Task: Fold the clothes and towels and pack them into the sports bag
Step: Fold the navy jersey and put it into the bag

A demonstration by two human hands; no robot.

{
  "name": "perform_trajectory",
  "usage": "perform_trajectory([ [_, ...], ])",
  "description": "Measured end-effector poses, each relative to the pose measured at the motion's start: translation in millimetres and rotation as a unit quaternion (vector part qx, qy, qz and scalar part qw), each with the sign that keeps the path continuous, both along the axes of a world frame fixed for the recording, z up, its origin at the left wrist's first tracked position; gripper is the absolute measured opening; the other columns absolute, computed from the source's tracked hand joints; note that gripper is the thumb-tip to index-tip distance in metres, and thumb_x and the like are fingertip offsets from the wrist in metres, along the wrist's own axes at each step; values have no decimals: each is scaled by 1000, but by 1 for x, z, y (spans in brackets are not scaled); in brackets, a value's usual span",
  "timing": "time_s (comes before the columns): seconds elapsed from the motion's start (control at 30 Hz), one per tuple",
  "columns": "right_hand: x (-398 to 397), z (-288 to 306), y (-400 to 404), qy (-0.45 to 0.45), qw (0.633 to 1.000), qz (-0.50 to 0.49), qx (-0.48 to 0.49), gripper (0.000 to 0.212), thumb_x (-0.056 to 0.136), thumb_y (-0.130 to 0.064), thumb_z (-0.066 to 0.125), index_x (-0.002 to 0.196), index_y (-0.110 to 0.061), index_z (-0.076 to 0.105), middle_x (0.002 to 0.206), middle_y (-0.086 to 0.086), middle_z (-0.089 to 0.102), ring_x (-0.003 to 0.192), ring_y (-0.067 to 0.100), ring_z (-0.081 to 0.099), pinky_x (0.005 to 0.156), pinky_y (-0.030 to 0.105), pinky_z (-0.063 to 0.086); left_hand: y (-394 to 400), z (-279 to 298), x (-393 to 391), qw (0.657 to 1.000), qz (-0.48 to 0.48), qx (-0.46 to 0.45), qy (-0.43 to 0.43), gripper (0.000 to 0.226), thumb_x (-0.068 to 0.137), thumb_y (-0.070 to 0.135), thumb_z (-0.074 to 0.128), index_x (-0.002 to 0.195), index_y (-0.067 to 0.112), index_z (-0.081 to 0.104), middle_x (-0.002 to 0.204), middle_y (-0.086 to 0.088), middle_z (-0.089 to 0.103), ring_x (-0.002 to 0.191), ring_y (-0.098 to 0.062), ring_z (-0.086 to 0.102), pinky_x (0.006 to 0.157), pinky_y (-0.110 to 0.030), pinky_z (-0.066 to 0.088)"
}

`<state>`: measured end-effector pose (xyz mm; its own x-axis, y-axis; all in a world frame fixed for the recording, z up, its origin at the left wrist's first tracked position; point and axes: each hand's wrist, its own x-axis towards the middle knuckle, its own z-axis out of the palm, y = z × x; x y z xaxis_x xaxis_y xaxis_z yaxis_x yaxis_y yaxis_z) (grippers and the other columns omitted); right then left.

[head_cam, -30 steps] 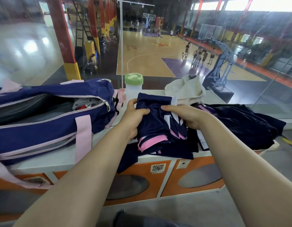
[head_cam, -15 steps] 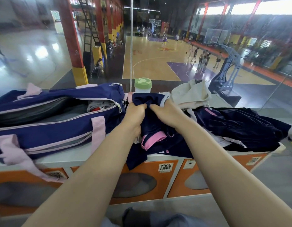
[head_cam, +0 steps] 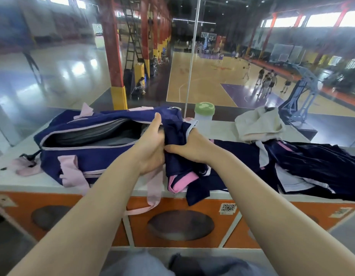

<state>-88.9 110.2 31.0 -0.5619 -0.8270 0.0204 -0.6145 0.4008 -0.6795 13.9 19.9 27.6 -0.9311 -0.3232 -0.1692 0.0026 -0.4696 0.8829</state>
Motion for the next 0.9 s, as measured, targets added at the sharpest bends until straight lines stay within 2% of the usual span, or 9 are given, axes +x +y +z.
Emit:
perform_trajectory([
  [0.1, 11, -1, -10, 24, 1000, -17, 8, 80, 54, -56, 54, 120, -11, 46, 109, 8, 58, 98, 27, 59, 81, 39, 51, -17, 4, 21, 998, -6, -59, -39, 67, 94, 69, 21, 130, 26, 58, 124, -3, 68, 112, -17, 64, 92, -38, 51],
  [0.2, 18, 4, -17, 24, 999, -25, 32, 49, 79, -42, 56, 108, -6, 38, 108, 11, 57, 102, 31, 55, 91, 42, 48, -39, 7, 34, 977, 72, -169, -110, 46, 99, 54, 37, 121, 22, 62, 115, -4, 71, 106, -17, 66, 96, -39, 52],
  [0.27, 19, 6, -21, 18, 999, -30, 17, 37, 87, -34, 53, 107, -7, 37, 100, 9, 56, 99, 30, 55, 89, 41, 48, -55, 12, 47, 937, 140, -294, -125, 28, 102, 32, 40, 110, 24, 65, 105, 4, 73, 104, -15, 67, 95, -36, 51],
  [0.4, 26, 10, -31, 15, 999, -40, -21, 50, 83, -37, 57, 117, -10, 33, 95, 0, 48, 97, 29, 56, 86, 42, 48, -95, 11, 78, 728, 195, -628, -195, 32, 99, 19, 40, 115, 26, 67, 116, 9, 67, 108, -13, 60, 96, -33, 47],
  [0.5, 33, 11, -39, 53, 995, -50, -62, 59, 77, -38, 64, 119, -11, 33, 106, 4, 46, 102, 30, 53, 90, 49, 49, -120, -1, 89, 618, 137, -729, -261, 35, 94, 19, 45, 122, 27, 65, 124, 2, 65, 111, -21, 59, 95, -39, 47],
  [0.63, 35, 18, -44, 81, 995, -41, -50, 56, 80, -34, 65, 118, -8, 34, 100, 3, 45, 102, 30, 52, 89, 48, 48, -132, -19, 92, 389, 222, -864, -229, 26, 83, 18, 63, 108, 19, 68, 111, -5, 62, 106, -30, 51, 90, -46, 40],
  [0.67, 35, 18, -44, 88, 994, -38, -45, 55, 81, -34, 65, 118, -8, 34, 100, 4, 45, 101, 30, 52, 89, 48, 48, -134, -23, 92, 361, 238, -876, -216, 24, 80, 17, 66, 104, 15, 67, 111, -7, 58, 109, -32, 48, 93, -48, 36],
  [0.83, 34, 10, -40, 115, 993, -29, -12, 51, 81, -37, 64, 116, -11, 38, 93, -2, 42, 96, 28, 52, 87, 47, 49, -154, -23, 77, 327, 180, -919, -129, 16, 82, 9, 68, 97, 15, 69, 140, -15, 48, 132, -42, 37, 105, -58, 30],
  [0.9, 34, 8, -40, 136, 991, -14, -1, 43, 80, -38, 62, 107, -13, 40, 83, -5, 42, 90, 28, 51, 82, 46, 50, -155, -13, 70, 345, 139, -918, -135, 16, 85, 12, 65, 99, 15, 72, 150, -12, 41, 136, -40, 35, 102, -55, 33],
])
